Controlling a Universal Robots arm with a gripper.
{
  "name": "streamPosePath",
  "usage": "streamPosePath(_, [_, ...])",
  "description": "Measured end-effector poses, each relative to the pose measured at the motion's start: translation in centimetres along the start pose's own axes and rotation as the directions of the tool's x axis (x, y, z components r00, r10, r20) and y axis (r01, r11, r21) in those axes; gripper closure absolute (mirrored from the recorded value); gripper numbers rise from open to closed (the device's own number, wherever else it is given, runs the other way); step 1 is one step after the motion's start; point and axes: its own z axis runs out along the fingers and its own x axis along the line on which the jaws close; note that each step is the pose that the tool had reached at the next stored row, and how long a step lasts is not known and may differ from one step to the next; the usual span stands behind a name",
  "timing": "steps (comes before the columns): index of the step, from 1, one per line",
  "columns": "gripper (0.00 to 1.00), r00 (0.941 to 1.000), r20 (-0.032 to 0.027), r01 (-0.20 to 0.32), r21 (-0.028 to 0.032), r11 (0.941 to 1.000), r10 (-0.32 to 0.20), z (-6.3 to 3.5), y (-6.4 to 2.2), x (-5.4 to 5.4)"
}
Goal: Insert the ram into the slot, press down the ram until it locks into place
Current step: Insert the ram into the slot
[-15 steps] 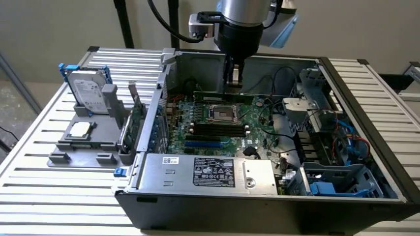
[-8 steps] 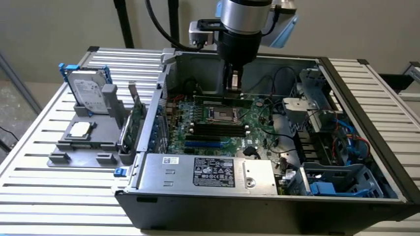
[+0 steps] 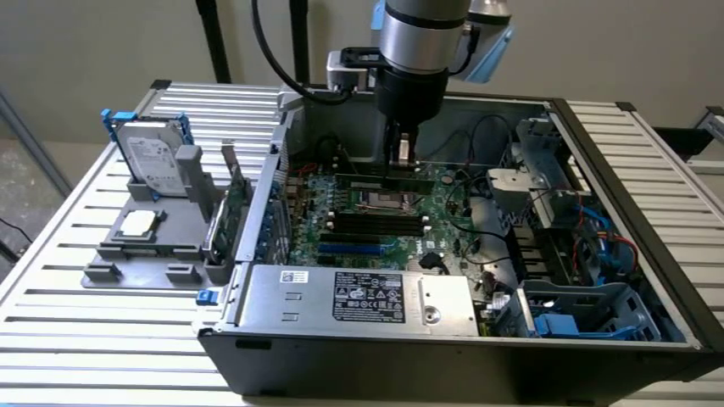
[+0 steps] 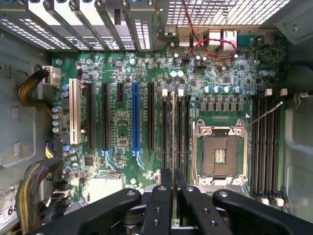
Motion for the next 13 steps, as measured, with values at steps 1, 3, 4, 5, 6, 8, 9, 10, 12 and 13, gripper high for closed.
streamPosePath(1, [0.87, 1.0, -0.0001, 0.0, 0.0, 1.0, 0.0, 0.19, -0.02, 0.0])
streamPosePath(3, [0.87, 1.0, -0.0001, 0.001, -0.0001, 1.0, -0.001, 0.55, -0.06, 0.0])
streamPosePath(4, [0.87, 1.0, -0.0002, 0.001, -0.0001, 1.0, -0.001, 0.72, -0.08, 0.0])
streamPosePath(5, [0.87, 1.0, -0.0001, 0.001, 0.0, 1.0, -0.001, 0.91, -0.1, 0.0])
streamPosePath(6, [0.87, 1.0, -0.0001, 0.002, 0.0, 1.0, -0.002, 1.09, -0.12, 0.0])
streamPosePath(8, [0.87, 1.0, -0.0002, 0.002, -0.0001, 1.0, -0.002, 1.45, -0.15, 0.0])
streamPosePath(9, [0.87, 1.0, -0.0002, 0.002, 0.0, 1.0, -0.002, 1.65, -0.17, 0.0])
streamPosePath(10, [0.87, 1.0, -0.0002, 0.002, 0.0, 1.0, -0.002, 1.82, -0.19, 0.0])
streamPosePath(12, [0.87, 1.0, -0.0001, 0.002, 0.0, 1.0, -0.002, 2.19, -0.21, 0.0])
streamPosePath(13, [0.87, 1.0, -0.0002, 0.002, -0.0001, 1.0, -0.002, 2.36, -0.22, 0.0])
